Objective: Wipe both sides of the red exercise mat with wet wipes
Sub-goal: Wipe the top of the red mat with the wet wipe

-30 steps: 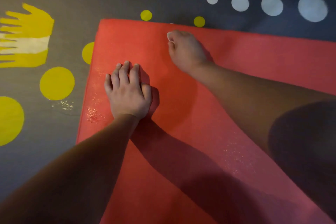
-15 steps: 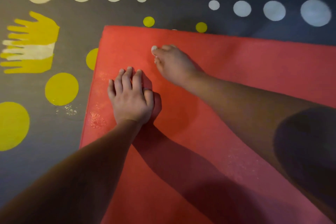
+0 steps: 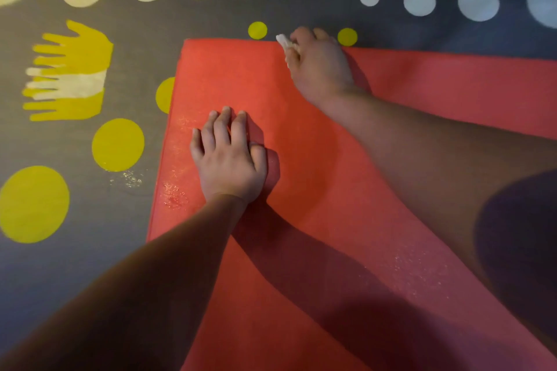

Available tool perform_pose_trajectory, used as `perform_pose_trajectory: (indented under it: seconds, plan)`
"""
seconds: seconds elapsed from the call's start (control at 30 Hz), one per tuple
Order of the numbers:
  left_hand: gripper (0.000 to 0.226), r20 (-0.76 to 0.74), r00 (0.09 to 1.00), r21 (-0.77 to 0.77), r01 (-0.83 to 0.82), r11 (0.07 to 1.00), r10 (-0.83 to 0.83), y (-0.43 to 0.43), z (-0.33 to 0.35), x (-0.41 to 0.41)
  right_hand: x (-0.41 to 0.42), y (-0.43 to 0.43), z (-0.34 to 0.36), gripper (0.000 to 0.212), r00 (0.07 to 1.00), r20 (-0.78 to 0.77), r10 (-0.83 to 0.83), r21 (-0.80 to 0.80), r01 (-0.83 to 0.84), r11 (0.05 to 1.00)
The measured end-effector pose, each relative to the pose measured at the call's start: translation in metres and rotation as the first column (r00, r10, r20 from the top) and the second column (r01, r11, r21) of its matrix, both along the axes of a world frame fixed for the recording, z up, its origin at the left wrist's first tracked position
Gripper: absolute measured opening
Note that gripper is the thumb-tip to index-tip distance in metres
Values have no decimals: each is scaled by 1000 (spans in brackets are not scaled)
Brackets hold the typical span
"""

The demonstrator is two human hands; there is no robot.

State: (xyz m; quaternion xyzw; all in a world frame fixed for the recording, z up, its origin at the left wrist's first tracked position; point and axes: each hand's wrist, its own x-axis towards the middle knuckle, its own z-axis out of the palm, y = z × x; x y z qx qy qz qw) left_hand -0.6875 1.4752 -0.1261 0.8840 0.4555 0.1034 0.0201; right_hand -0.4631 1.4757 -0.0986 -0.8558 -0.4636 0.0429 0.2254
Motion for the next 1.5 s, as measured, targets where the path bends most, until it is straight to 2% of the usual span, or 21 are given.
perform_pose_trajectory:
  seconds: [0.1,0.23,0.3,0.33,0.4,0.47,0.5,0.53,0.57,0.67,0.73,0.8,0.9,0.97,1.03,1.13,1.23,1.33,1.47,1.5]
  plan:
    - [58,9,1000,6,-3,1000,3,0,0,0,1,-2,-1,28,989,-33,144,-46,-145,988]
    - [58,9,1000,8,-1,1000,1,0,-1,-1,10,12,1,22,1000,2,22,-86,-22,996]
    - [57,12,1000,7,1,1000,-1,0,-1,-1,0,18,5,20,999,15,32,-145,-29,989]
    - [57,16,1000,9,1,1000,-1,0,-1,0,-10,20,5,22,996,7,88,-153,-86,984]
    - [57,22,1000,10,0,1000,0,0,-1,0,-34,14,4,22,953,-6,304,-138,-302,943]
    - [57,30,1000,12,-1,1000,0,0,-1,-1,-49,-4,2,18,835,-31,549,-118,-549,828]
    - [57,29,1000,13,-1,1000,1,-1,-1,-1,-45,-11,2,16,789,-32,613,-88,-613,785]
    - [57,26,1000,12,-1,1000,1,0,-1,-2,-36,-13,4,15,785,-31,619,-52,-620,783]
    - [57,23,1000,10,-2,1000,2,0,-1,-2,-23,-10,5,15,828,-30,560,-50,-561,826]
    - [57,16,1000,10,0,1000,0,0,-1,-2,16,7,-5,23,976,44,211,-136,-204,970]
    - [57,17,1000,0,3,1000,-3,0,-1,-2,14,13,-4,27,995,54,89,-125,-81,989]
    - [57,25,1000,-15,7,1000,-6,1,0,-2,-13,9,-2,26,977,36,210,-96,-206,974]
    - [58,45,999,-37,6,999,-4,1,1,-2,-46,-28,-1,23,876,-59,478,-12,-480,877]
    - [58,54,998,-46,10,999,-7,1,1,-3,-45,-54,2,25,823,-99,559,8,-561,828]
    - [59,46,999,-49,16,999,-14,0,2,-4,-30,-61,1,27,855,-72,514,-5,-515,857]
    - [59,35,999,-62,14,998,-12,1,3,-3,-17,-50,2,38,967,-32,253,-48,-254,966]
    - [60,33,999,-84,8,996,-5,2,6,-3,-35,-45,2,40,990,-21,141,-113,-143,983]
    - [61,53,999,-133,15,991,-8,2,11,-3,-62,-59,5,33,971,-37,235,-53,-236,970]
    - [62,127,992,-317,64,946,-25,9,23,-17,-78,-86,4,40,859,-17,511,-45,-511,858]
    - [60,123,992,-324,62,944,-23,12,27,-24,-75,-87,4,38,839,3,544,-48,-543,838]
